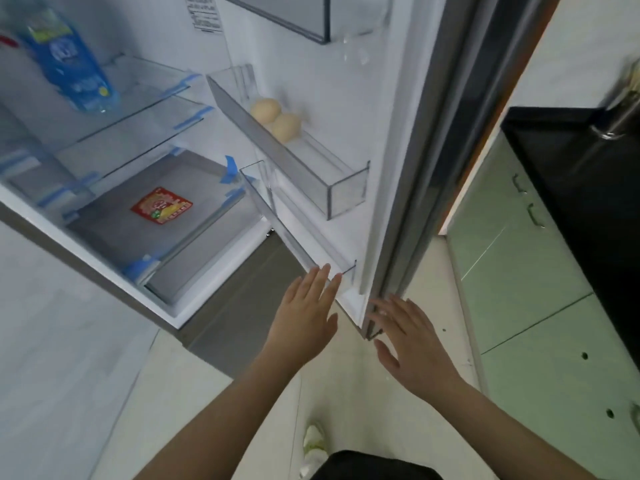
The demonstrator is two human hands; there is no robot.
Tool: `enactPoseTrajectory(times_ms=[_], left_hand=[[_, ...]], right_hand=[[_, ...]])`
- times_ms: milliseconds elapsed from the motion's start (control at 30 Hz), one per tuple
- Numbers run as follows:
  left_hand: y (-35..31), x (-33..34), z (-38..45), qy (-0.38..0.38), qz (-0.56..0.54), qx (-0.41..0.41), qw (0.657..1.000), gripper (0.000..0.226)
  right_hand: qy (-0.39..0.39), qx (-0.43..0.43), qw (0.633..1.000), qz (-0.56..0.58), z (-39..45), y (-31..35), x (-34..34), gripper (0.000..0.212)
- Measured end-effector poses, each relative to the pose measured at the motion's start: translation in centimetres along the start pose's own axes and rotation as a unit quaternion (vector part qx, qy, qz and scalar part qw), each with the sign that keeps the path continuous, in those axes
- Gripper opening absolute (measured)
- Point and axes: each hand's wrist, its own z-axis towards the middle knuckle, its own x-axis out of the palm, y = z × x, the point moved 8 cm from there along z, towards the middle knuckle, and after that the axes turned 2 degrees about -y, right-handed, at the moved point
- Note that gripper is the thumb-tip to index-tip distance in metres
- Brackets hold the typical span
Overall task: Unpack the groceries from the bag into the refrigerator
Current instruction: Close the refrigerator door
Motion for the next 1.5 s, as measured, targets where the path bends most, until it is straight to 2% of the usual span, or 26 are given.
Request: enactPoseTrajectory(times_ms=[133,267,400,533,600,700,800,867,933,1000,1100,1233,1300,1400,1500], left_hand=[[-0.3,0.6,-1.1,0.05,0.005,-0.031,0.998,0.07],[0.2,0.5,-2.6,0.053,-0.012,-0.08,0.995,0.065],[1.1,-0.3,-3.5,0.051,-0.004,-0.112,0.992,0.058],[2.9,-1.0,-5.0,0.049,0.001,-0.153,0.987,0.061],[4.3,-2.0,-5.9,0.033,-0.028,-0.186,0.982,0.06],[5.2,-4.5,-7.6,-0.038,-0.117,-0.195,0.973,0.051],[3.8,-5.8,-9.4,-0.072,-0.253,-0.195,0.945,0.045],[3.0,-5.4,-10.2,-0.075,-0.346,-0.192,0.915,0.043],[2.2,-4.4,-10.9,-0.071,-0.454,-0.182,0.869,0.044],[1.7,-3.8,-11.3,-0.071,-0.514,-0.185,0.835,0.044],[2.1,-3.5,-11.4,-0.083,-0.53,-0.203,0.819,0.041],[4.2,-4.0,-11.6,-0.128,-0.508,-0.224,0.822,0.041],[5.3,-4.4,-11.9,-0.152,-0.516,-0.23,0.811,0.042],[7.3,-5.1,-12.4,-0.191,-0.529,-0.243,0.79,0.042],[9.8,-5.8,-13.1,-0.238,-0.516,-0.263,0.779,0.037]], right_hand=[[-0.062,0.029,0.995,0.075,-2.0,-2.5,-1.7,0.042],[-0.064,0.104,0.97,0.209,-2.5,-4.3,-2.0,0.043],[-0.021,0.231,0.895,0.381,-2.0,-5.7,-0.9,0.04],[0.026,0.268,0.815,0.512,-0.5,-4.3,-0.9,0.04],[0.047,0.264,0.789,0.553,0.4,-3.5,-1.2,0.041],[0.063,0.241,0.78,0.573,1.6,-2.2,-1.5,0.045],[0.082,0.202,0.792,0.57,2.8,0.3,-1.6,0.049],[0.075,0.196,0.79,0.576,3.4,1.6,-1.3,0.051],[0.058,0.195,0.777,0.596,3.9,2.8,-1.1,0.05],[0.052,0.186,0.772,0.606,4.3,3.9,-0.7,0.046],[0.048,0.18,0.769,0.611,5.3,5.2,0.2,0.043],[0.037,0.193,0.737,0.646,7.0,7.3,1.5,0.039],[0.041,0.197,0.729,0.655,7.9,8.7,2.3,0.037],[0.063,0.188,0.736,0.647,9.2,11.2,2.8,0.036],[0.087,0.157,0.765,0.619,10.8,13.8,2.5,0.037]])
